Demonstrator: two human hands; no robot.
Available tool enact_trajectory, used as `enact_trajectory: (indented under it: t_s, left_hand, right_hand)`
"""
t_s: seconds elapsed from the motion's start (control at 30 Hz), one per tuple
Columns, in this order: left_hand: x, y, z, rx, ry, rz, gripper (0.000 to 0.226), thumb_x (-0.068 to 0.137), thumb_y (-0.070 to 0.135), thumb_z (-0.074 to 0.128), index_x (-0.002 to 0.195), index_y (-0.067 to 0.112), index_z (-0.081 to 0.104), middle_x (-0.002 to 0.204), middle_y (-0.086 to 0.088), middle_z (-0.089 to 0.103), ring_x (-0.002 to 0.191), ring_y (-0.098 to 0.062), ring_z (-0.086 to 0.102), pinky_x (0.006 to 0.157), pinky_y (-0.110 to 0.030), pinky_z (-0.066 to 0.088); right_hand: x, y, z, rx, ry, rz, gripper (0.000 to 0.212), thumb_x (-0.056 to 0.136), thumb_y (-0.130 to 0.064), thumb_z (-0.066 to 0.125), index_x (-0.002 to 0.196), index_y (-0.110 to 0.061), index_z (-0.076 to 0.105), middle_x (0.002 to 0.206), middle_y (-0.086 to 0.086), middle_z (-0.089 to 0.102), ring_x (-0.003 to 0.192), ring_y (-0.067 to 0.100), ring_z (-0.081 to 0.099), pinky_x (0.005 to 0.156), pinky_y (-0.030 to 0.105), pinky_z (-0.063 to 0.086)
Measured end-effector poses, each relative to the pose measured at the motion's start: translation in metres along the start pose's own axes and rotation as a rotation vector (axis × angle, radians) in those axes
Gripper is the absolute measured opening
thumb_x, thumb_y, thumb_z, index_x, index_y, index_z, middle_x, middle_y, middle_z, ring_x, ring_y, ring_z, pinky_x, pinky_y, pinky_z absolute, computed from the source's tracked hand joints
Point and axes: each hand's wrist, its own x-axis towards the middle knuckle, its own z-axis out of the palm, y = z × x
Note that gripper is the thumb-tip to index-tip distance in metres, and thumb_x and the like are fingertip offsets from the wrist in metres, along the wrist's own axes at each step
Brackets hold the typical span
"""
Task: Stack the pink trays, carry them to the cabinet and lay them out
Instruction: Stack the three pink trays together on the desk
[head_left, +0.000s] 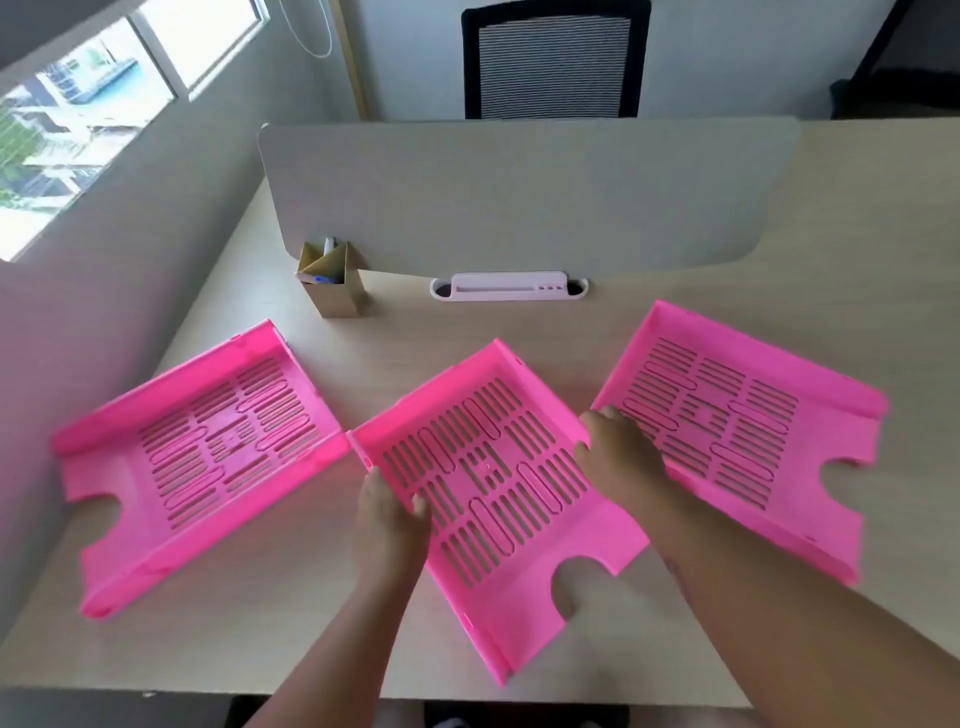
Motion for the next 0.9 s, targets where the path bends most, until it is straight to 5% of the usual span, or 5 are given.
enact_trajectory:
  t_s: [0.23, 0.37, 0.53, 0.67, 0.9]
  left_hand:
    - [-0.02, 0.014, -0.009, -0.199, -0.023, -0.231, 0.049, 0.088, -0.003, 0.049, 0.13, 0.021, 0.049, 0.101, 0.004, 0.06, 0.081, -0.021, 0.058, 0.07, -0.033, 0.045]
    - [0.028, 0.011, -0.018, -0.254, -0.103, -0.137, 0.054, 0.088, -0.01, 0.044, 0.132, 0.019, 0.053, 0.095, 0.01, 0.062, 0.079, -0.015, 0.063, 0.071, -0.03, 0.05]
    - [0.076, 0.01, -0.019, -0.194, -0.235, -0.066, 0.057, 0.083, -0.018, 0.035, 0.124, 0.015, 0.058, 0.107, -0.003, 0.064, 0.099, -0.026, 0.064, 0.092, -0.053, 0.054]
    - [0.073, 0.017, -0.024, -0.143, -0.259, -0.042, 0.045, 0.097, -0.01, 0.03, 0.133, 0.006, 0.051, 0.118, -0.016, 0.063, 0.091, -0.016, 0.055, 0.087, -0.032, 0.046]
    - [0.075, 0.016, -0.029, -0.131, -0.281, -0.033, 0.045, 0.093, -0.009, 0.036, 0.134, 0.004, 0.049, 0.115, -0.014, 0.063, 0.096, -0.022, 0.06, 0.078, -0.036, 0.049]
  right_hand:
    - [-0.016, 0.021, 0.016, 0.093, 0.032, 0.119, 0.022, 0.098, -0.002, 0.046, 0.117, -0.001, 0.057, 0.115, 0.016, 0.066, 0.098, 0.031, 0.067, 0.082, 0.039, 0.056]
    - [-0.026, 0.011, 0.031, 0.139, 0.05, 0.24, 0.012, 0.101, -0.01, 0.048, 0.1, -0.003, 0.057, 0.097, 0.014, 0.072, 0.084, 0.029, 0.071, 0.07, 0.039, 0.06]
    - [-0.041, -0.006, 0.054, 0.221, 0.086, 0.394, 0.016, 0.102, -0.018, 0.047, 0.097, -0.004, 0.054, 0.089, 0.012, 0.069, 0.07, 0.024, 0.069, 0.055, 0.032, 0.057]
    - [-0.055, -0.013, 0.067, 0.251, 0.072, 0.414, 0.013, 0.102, -0.018, 0.046, 0.097, -0.006, 0.05, 0.083, 0.01, 0.067, 0.057, 0.021, 0.063, 0.049, 0.034, 0.057]
    - [-0.052, -0.018, 0.065, 0.243, 0.069, 0.407, 0.013, 0.102, -0.017, 0.045, 0.104, -0.006, 0.051, 0.087, 0.011, 0.068, 0.062, 0.022, 0.068, 0.052, 0.037, 0.06]
